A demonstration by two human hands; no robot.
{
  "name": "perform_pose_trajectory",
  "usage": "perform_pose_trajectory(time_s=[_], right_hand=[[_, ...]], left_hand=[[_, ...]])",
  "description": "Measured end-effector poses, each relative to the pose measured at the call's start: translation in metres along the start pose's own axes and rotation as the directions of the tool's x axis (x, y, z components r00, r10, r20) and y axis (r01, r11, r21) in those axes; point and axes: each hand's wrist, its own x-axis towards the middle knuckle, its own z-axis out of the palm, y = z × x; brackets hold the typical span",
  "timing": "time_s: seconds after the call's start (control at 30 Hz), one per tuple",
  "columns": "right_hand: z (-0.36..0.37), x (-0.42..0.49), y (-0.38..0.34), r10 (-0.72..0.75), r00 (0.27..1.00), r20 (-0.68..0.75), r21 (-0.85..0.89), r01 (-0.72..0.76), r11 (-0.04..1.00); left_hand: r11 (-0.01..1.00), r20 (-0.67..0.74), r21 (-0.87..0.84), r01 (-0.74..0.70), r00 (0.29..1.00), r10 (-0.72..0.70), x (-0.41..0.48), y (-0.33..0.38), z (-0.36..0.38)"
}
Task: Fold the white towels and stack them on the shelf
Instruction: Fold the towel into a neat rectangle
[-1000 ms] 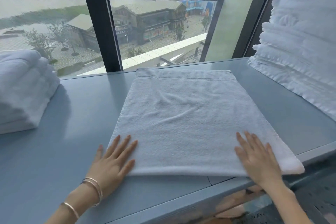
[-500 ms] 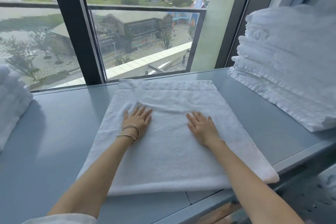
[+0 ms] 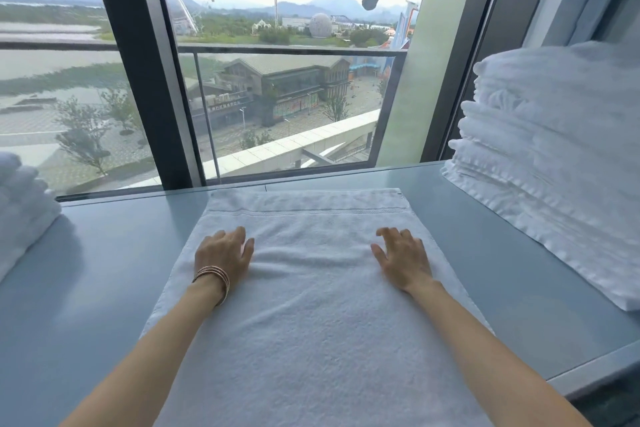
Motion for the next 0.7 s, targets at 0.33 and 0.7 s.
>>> perform_pose_trajectory(time_s=[0.33, 0.7], right_hand=[[0.012, 0.037, 0.007, -0.161, 0.987, -0.028, -0.003, 0.161, 0.987], [-0.004, 0.100, 0.002, -0.111, 0.958, 0.264, -0.112, 0.145, 0.983]], left_hand=[[0.997, -0.054, 0.055, -0.049, 0.997, 0.052, 0.008, -0.011, 0.024], [0.969, 0.388, 0.244, 0.041, 0.912, -0.136, 0.065, 0.002, -0.014]])
